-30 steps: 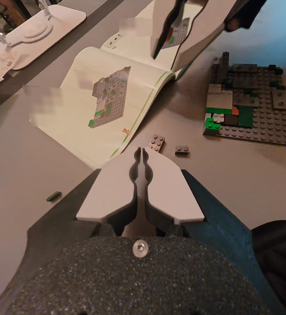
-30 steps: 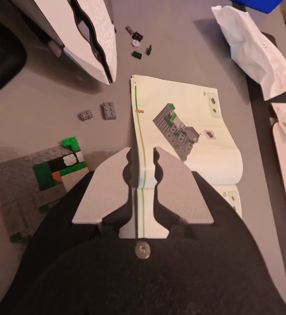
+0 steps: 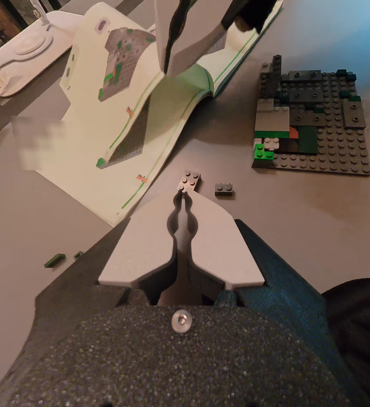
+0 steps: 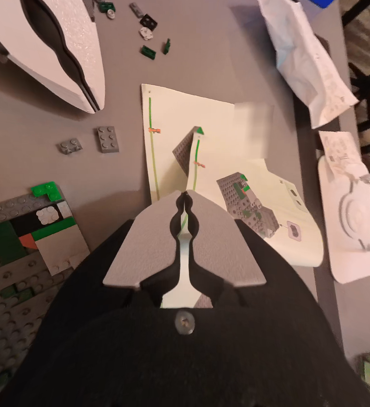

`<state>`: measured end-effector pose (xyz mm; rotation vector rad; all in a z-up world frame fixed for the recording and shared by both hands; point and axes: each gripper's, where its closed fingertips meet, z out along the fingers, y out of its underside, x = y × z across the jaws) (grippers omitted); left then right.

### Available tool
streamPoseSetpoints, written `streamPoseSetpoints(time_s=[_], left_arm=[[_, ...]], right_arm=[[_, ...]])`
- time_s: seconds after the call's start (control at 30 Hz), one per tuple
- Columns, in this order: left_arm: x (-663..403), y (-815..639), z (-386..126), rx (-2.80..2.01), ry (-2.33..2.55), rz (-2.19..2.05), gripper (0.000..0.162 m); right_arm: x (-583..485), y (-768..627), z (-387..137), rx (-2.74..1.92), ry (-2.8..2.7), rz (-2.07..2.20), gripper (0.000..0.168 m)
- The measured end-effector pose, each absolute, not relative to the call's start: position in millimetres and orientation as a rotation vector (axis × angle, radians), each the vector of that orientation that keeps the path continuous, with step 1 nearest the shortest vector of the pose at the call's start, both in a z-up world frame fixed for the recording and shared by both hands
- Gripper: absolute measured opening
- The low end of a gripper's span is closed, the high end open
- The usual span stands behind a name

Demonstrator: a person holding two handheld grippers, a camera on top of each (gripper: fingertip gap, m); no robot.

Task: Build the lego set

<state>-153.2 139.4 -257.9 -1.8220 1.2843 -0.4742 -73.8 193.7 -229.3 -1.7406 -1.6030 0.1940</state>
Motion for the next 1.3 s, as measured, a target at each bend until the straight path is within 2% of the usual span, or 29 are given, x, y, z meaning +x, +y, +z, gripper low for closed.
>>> streamPoseSetpoints(time_s=[0.03, 0.43, 0.57, 0.87, 1.3], left_arm=[[-153, 139, -258, -1.823, 1.285, -0.477, 0.002], [-150, 139, -261, -1.837, 1.279, -0.519, 0.002], [-148, 140, -260, -1.837, 1.270, -0.527, 0.002], [-147, 143, -262, -1.859, 1.265, -0.512, 0.002], [-145, 149, -263, -1.887, 1.236, -0.516, 0.002]], right_arm=[[-69, 193, -226, -1.741, -1.569, 0.186, 0.000], [36, 174, -210, -1.856, -1.001, 0.126, 0.001], [70, 164, -226, -1.941, -0.898, 0.151, 0.012], [106, 152, -249, -2.048, -0.820, 0.272, 0.027], [126, 155, -255, -2.046, -0.807, 0.257, 0.028]])
